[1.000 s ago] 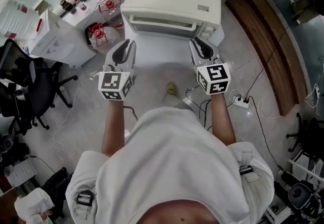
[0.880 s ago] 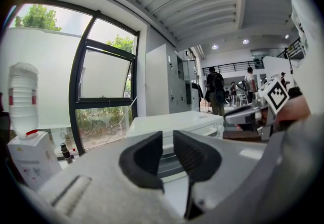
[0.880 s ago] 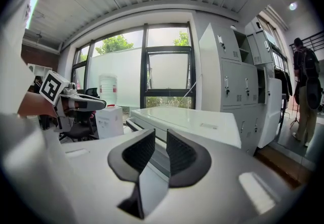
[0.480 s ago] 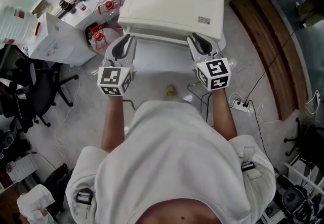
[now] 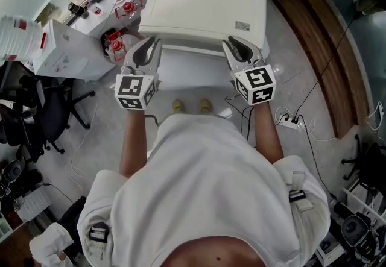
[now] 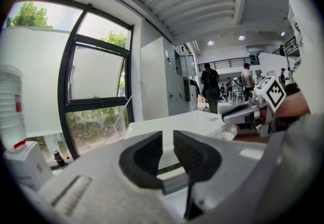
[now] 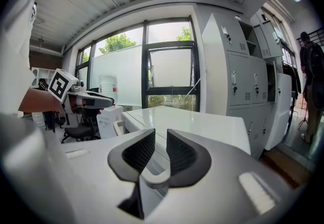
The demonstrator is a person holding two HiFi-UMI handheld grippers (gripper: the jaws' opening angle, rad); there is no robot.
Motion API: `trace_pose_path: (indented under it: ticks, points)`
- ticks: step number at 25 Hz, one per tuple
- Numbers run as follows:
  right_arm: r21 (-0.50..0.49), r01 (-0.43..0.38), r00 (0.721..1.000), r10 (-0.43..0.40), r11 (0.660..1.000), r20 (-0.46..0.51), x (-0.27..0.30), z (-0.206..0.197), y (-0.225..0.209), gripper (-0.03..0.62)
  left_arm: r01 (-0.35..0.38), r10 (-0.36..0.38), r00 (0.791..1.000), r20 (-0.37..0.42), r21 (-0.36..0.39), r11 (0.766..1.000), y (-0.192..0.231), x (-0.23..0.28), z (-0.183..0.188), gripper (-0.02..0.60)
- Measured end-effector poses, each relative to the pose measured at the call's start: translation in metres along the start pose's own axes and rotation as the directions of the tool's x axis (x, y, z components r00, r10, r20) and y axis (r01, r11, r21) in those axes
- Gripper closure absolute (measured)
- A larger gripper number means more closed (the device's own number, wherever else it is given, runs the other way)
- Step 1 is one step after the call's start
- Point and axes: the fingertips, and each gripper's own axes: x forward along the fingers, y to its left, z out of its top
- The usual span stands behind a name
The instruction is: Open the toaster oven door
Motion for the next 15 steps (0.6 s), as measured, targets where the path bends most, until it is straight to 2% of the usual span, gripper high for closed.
trace_pose_path:
  ticks: [7, 11, 15]
  points:
    - [-0.004, 0.015, 1.000, -0.015, 1.000, -0.022, 0.002, -0.002, 0.009, 0.537, 0.111, -0.110, 0.994, -0.025, 0.038, 0.993, 0.002, 0.005, -0.003, 0.517]
    - [-0.025, 0.010, 0.999, -0.011, 1.000, -0.044, 0.007, -0.003, 0.017, 0.538, 0.198, -0.194, 0.980, -0.051, 0.072, 0.978, 0.002, 0.005, -0.009, 0.517]
    - [-0.048, -0.004, 0.997, 0.000, 0.999, -0.076, 0.009, -0.008, 0.022, 0.537, 0.269, -0.253, 0.960, -0.120, 0.142, 0.953, -0.001, 0.009, -0.023, 0.517]
